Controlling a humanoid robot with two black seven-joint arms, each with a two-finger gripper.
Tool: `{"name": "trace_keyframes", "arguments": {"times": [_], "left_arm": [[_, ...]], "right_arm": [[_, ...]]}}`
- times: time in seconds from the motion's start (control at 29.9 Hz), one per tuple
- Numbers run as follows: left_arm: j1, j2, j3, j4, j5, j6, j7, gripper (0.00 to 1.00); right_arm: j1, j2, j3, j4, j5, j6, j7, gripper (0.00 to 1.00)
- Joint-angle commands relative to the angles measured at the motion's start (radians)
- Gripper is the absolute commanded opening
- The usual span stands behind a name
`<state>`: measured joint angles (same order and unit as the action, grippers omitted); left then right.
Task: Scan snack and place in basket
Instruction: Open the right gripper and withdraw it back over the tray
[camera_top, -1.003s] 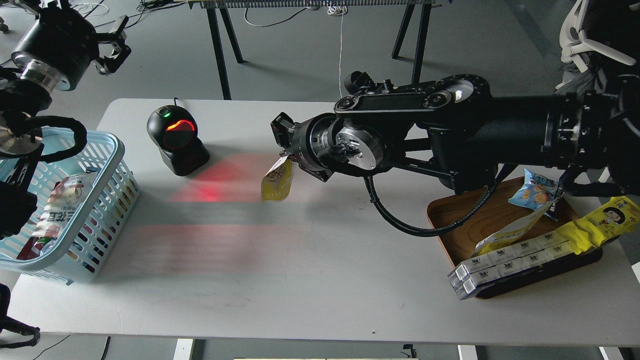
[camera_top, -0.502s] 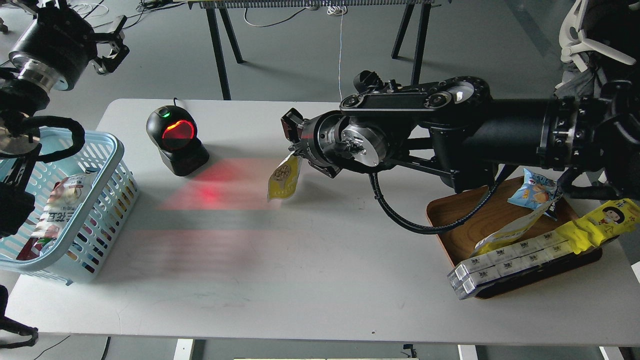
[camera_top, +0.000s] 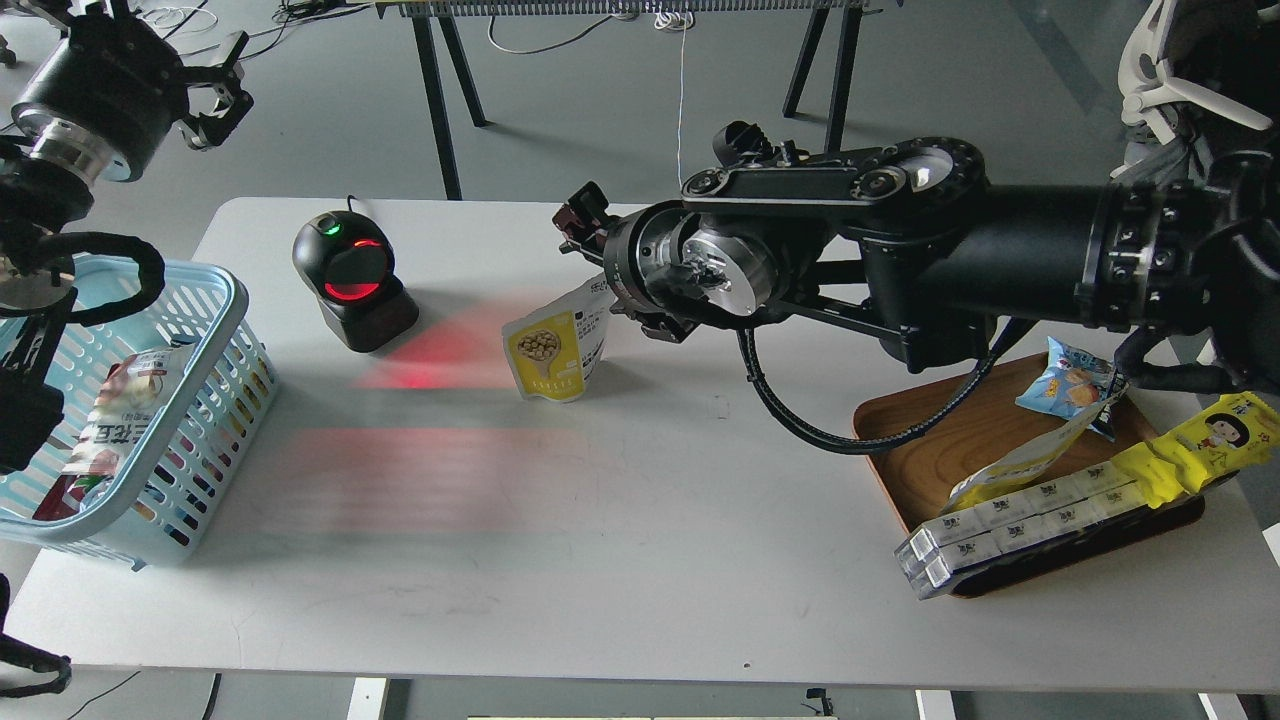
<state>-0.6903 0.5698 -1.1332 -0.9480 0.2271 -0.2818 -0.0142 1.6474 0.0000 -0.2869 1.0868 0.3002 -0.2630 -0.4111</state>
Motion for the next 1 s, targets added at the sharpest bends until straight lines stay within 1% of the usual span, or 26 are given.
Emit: {"name": "trace_keyframes", "arguments": {"times": [0.0, 0.03, 0.1, 0.27, 0.33, 0.4, 0.57, 0.64, 0.74, 0.87, 0.97], "left_arm": [[-0.001, 0.008, 0.000, 0.000, 0.000, 0.003, 0.002, 1.00], [-0.001, 0.016, 0.000, 0.000, 0.000, 0.003, 0.002, 1.00], [-0.001, 0.031, 0.006, 0.000, 0.000, 0.003, 0.002, 1.00], [-0.006, 0.081, 0.012, 0.000, 0.009, 0.001, 0.014, 1.00], [-0.009, 0.104, 0.015, 0.000, 0.034, -0.002, 0.016, 1.00], [-0.014, 0.130, 0.016, -0.006, 0.055, -0.005, 0.019, 1.00], [-0.031, 0.220, 0.020, -0.029, 0.074, 0.001, 0.022, 1.00], [-0.032, 0.281, 0.021, -0.064, 0.081, -0.004, 0.022, 1.00], [-0.026, 0.372, 0.038, -0.138, 0.104, -0.007, 0.026, 1.00], [-0.023, 0.502, 0.090, -0.279, 0.130, -0.007, 0.026, 1.00], [-0.020, 0.593, 0.125, -0.392, 0.136, -0.005, 0.026, 1.00]], "right_arm": [[0.031, 0.000, 0.038, 0.005, -0.001, 0.007, 0.005, 0.88], [0.040, 0.000, 0.047, 0.007, -0.001, 0.010, 0.006, 0.89], [0.052, -0.043, 0.074, 0.010, -0.001, 0.013, 0.017, 0.89], [0.061, -0.175, 0.173, 0.012, -0.001, 0.054, 0.034, 0.89], [0.052, -0.230, 0.221, 0.004, -0.007, 0.062, 0.037, 0.92], [0.029, -0.299, 0.282, -0.005, -0.009, 0.077, 0.040, 0.94], [-0.099, -0.411, 0.474, -0.024, -0.018, 0.111, 0.064, 0.96], [-0.161, -0.461, 0.555, -0.024, -0.027, 0.152, 0.077, 0.96], [-0.259, -0.512, 0.670, -0.024, -0.027, 0.212, 0.126, 0.96], [-0.411, -0.575, 0.843, -0.027, -0.026, 0.303, 0.184, 0.96], [-0.520, -0.592, 0.972, -0.063, -0.026, 0.379, 0.212, 0.96]]}}
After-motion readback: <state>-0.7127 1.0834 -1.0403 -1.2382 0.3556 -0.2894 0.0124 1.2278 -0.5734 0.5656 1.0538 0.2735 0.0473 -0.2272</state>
